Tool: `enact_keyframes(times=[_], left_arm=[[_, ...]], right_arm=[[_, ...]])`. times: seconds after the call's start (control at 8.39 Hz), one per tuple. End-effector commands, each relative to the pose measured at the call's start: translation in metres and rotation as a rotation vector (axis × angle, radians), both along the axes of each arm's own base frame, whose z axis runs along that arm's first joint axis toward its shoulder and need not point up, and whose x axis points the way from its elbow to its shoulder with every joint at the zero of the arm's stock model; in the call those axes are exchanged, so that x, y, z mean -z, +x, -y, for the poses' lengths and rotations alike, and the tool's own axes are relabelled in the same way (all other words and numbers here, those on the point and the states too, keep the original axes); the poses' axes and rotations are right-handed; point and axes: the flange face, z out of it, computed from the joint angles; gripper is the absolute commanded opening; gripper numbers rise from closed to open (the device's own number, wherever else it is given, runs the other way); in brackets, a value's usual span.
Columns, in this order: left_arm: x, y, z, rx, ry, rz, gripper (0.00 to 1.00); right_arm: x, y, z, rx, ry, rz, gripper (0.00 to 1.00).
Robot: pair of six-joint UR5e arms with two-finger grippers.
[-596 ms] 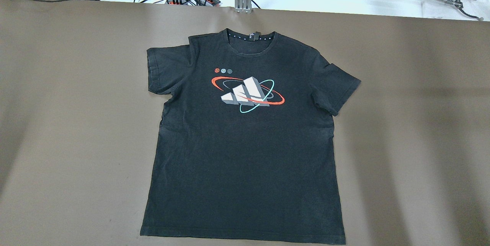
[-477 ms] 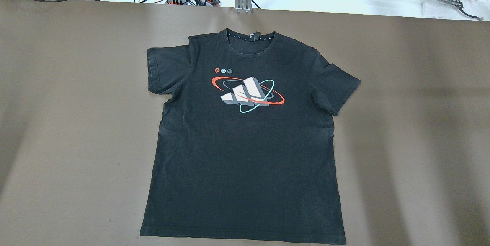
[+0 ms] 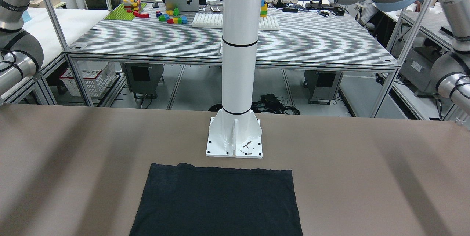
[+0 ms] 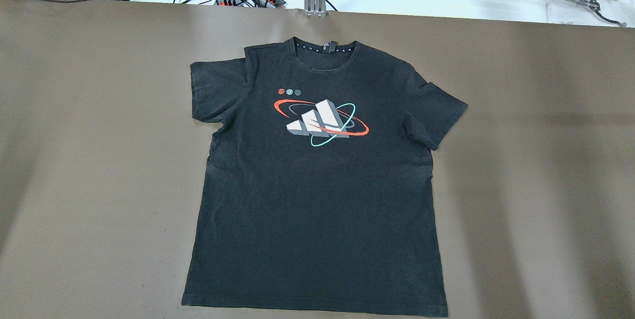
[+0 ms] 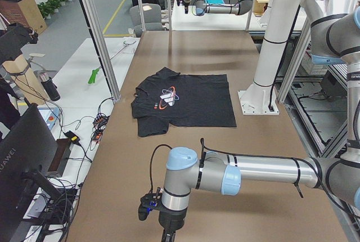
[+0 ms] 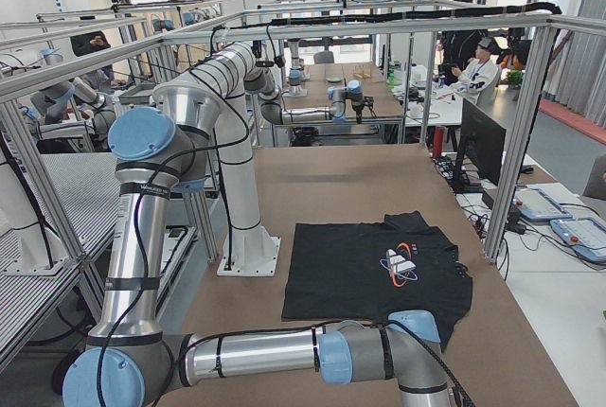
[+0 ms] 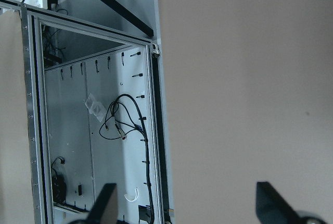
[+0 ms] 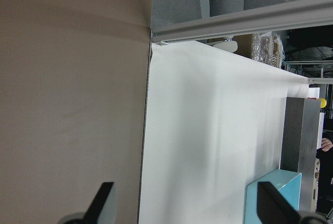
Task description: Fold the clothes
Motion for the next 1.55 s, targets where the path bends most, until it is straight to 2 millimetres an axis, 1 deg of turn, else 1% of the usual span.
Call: enact_keyframes(times=[0.0, 0.48, 0.6, 0.71, 0.83, 0.95, 1.07, 1.19, 1.31, 1.43], left_arm=[[0.000, 0.000, -0.001, 0.001, 0.000, 0.000, 0.94], [0.002, 0.000, 0.000, -0.003, 0.014, 0.002, 0.93], [0.020, 0.000, 0.000, -0.009, 0.066, 0.001, 0.94], [0.044, 0.001, 0.005, -0.003, 0.113, -0.002, 0.94], [0.073, 0.001, 0.023, 0.000, 0.175, 0.006, 0.94], [0.089, 0.001, 0.032, -0.001, 0.215, -0.001, 0.94], [0.083, -0.001, 0.027, -0.019, 0.218, 0.018, 0.94], [0.082, 0.002, 0.022, -0.014, 0.259, -0.001, 0.94], [0.079, 0.006, 0.020, -0.027, 0.261, -0.049, 0.94], [0.079, 0.009, 0.026, -0.036, 0.262, -0.065, 0.94]], right_arm=[[-0.002, 0.000, -0.001, -0.001, -0.005, 0.000, 0.95], [-0.006, 0.000, -0.005, 0.001, -0.012, 0.002, 0.95], [-0.004, -0.001, -0.004, -0.001, -0.006, 0.002, 0.95], [0.007, -0.002, 0.004, 0.002, 0.023, 0.000, 0.95], [0.038, -0.003, 0.013, -0.001, 0.143, 0.002, 0.95], [0.049, -0.008, 0.007, 0.006, 0.233, 0.047, 0.95], [0.054, -0.016, 0.008, 0.032, 0.262, 0.123, 0.95], [0.053, -0.021, -0.006, 0.051, 0.267, 0.175, 0.95], [0.054, -0.022, -0.013, 0.059, 0.300, 0.176, 0.95], [0.054, -0.023, -0.015, 0.058, 0.321, 0.174, 0.95]])
